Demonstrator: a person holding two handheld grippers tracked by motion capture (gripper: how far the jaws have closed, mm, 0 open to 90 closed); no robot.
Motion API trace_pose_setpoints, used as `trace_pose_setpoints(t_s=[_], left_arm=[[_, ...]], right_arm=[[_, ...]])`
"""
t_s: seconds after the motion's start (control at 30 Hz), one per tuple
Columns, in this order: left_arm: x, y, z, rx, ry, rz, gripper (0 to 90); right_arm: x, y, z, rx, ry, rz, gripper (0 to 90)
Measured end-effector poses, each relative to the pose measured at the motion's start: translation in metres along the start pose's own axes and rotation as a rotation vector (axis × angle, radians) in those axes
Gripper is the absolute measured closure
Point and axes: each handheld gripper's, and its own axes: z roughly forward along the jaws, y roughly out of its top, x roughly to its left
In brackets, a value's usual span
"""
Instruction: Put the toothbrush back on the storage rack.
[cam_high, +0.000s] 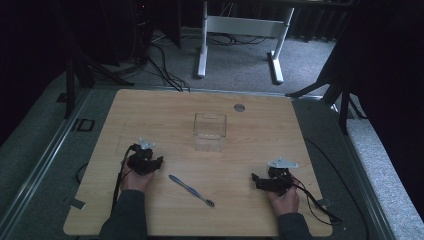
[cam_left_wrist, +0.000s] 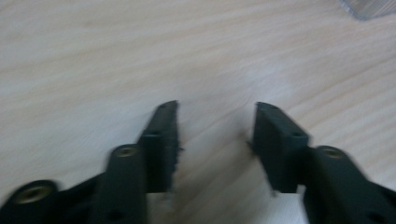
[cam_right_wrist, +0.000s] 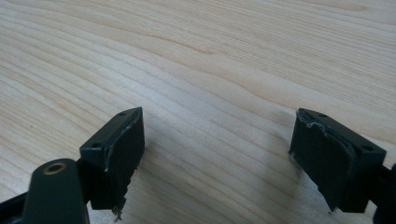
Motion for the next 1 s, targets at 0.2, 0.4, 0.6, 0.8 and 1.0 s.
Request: trace_pose_setpoints(t_s=[0.2,0.4,0.6,0.8,1.0], left_arm=[[0.007,-0.008,-0.015,-0.037,-0.006,0.029,58.7],[0.011,-0.004,-0.029,-0.072,-0.076,0.052,57.5],[0.009,0.003,-0.04,-0.118,-0.117,0.096,57.1],[0.005,0.013,-0.05,-0.161,-0.166,0.132,56.6],[0.001,0.021,-0.057,-0.178,-0.181,0.163,57.0]], right_arm=[[0.0,0.0,0.0,0.0,0.0,-0.002,17.6],[0.0,0.0,0.0,0.0,0.0,-0.001,17.6],[0.0,0.0,0.0,-0.001,0.001,-0.003,17.6],[0.0,0.0,0.0,0.0,0.001,-0.001,17.6],[0.0,0.0,0.0,0.0,0.002,-0.002,17.7]])
